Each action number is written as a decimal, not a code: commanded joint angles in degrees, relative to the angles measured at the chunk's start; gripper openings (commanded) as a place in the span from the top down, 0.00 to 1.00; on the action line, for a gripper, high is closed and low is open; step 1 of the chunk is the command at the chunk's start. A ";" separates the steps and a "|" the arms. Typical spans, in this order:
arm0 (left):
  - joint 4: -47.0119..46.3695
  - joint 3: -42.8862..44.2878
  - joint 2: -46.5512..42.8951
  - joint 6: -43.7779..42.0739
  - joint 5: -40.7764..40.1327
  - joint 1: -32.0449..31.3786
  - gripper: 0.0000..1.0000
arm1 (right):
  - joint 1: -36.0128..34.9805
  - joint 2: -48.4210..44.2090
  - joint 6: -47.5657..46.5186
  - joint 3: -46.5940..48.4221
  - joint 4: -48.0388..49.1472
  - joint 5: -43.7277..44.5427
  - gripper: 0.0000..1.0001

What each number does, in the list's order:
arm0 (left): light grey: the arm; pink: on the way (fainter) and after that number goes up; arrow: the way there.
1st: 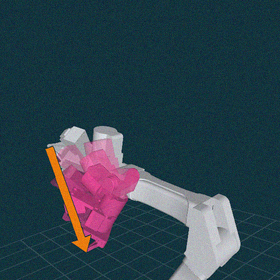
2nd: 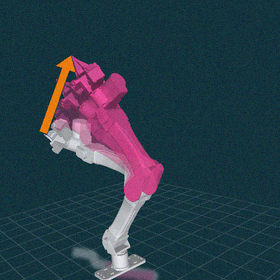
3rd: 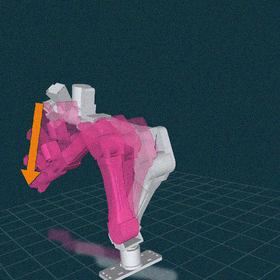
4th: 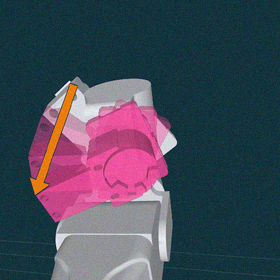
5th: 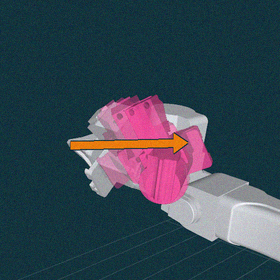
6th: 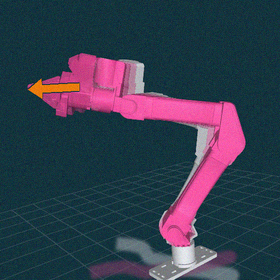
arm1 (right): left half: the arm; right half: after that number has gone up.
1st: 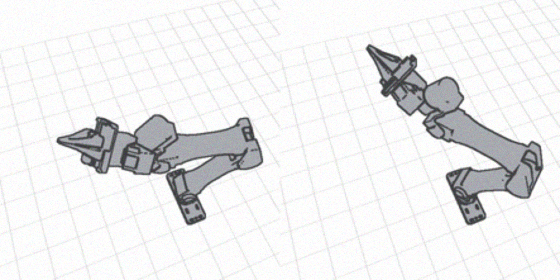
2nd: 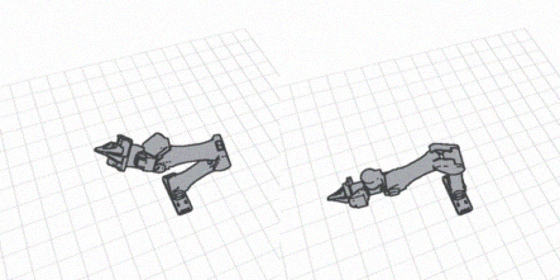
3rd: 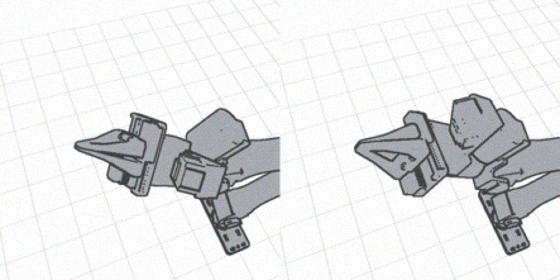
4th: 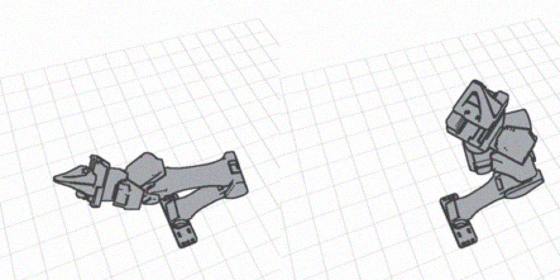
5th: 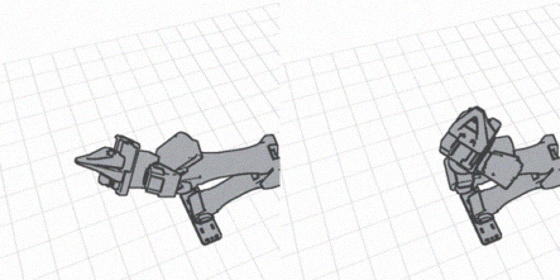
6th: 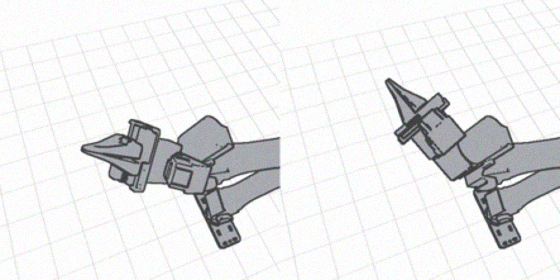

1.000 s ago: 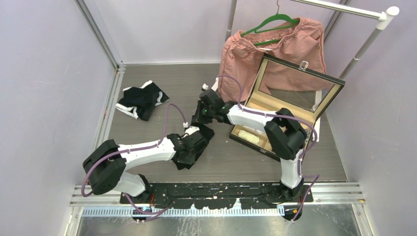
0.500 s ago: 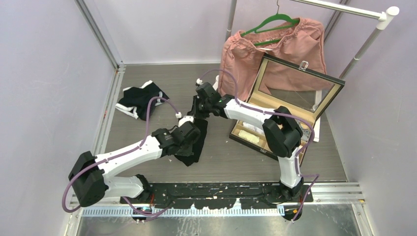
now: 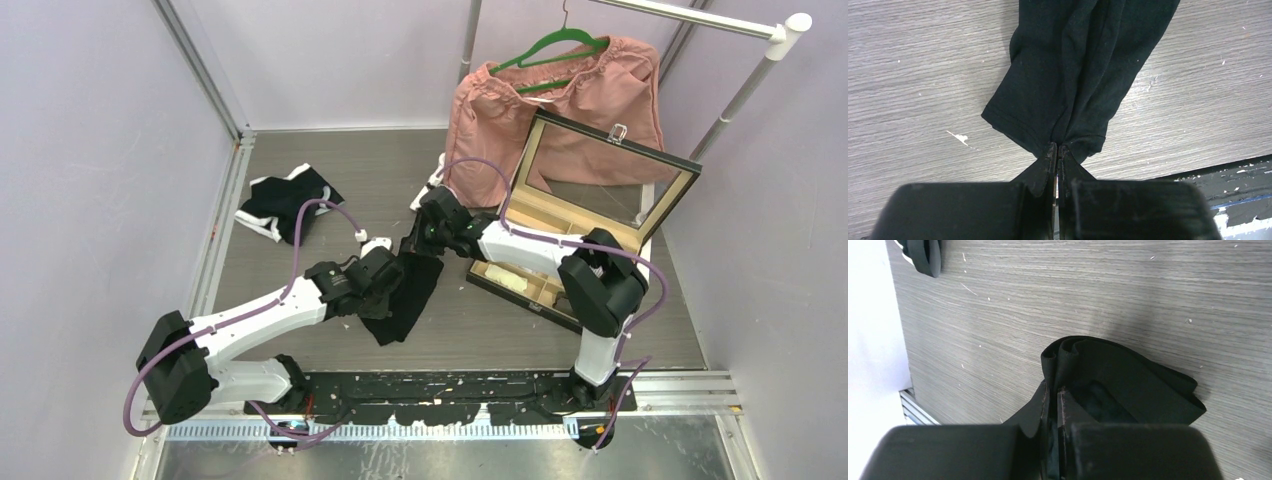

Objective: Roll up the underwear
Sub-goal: Fold the underwear at the center of the board.

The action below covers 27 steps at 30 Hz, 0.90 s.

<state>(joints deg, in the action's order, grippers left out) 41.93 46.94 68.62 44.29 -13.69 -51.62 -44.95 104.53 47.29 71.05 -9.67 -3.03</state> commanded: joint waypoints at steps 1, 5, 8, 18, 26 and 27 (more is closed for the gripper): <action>-0.22 -0.27 -1.39 -0.98 0.62 0.29 0.99 | 1.09 -3.89 4.39 -1.65 8.54 2.85 0.97; 1.29 -0.22 -2.99 -0.75 -0.19 0.35 0.99 | 2.72 -3.49 6.66 -0.47 9.40 4.79 0.99; 2.10 -0.27 -4.58 -0.61 -0.52 0.37 0.99 | 3.22 -3.01 7.72 0.66 9.44 3.83 0.99; 2.32 -0.28 -6.20 -1.09 0.24 0.73 0.99 | 3.25 -7.54 9.98 -7.23 14.59 1.89 0.98; -3.76 -2.86 -2.97 -1.84 5.92 0.73 0.99 | 3.13 -10.96 14.01 -23.10 26.30 7.84 0.98; -4.51 -3.16 -2.32 -1.84 6.63 0.73 0.99 | 3.11 -10.69 14.39 -24.24 26.92 8.31 0.98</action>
<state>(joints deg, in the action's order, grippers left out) 41.25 45.15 64.45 43.64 -10.90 -50.98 -41.91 95.35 58.89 51.18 9.58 0.27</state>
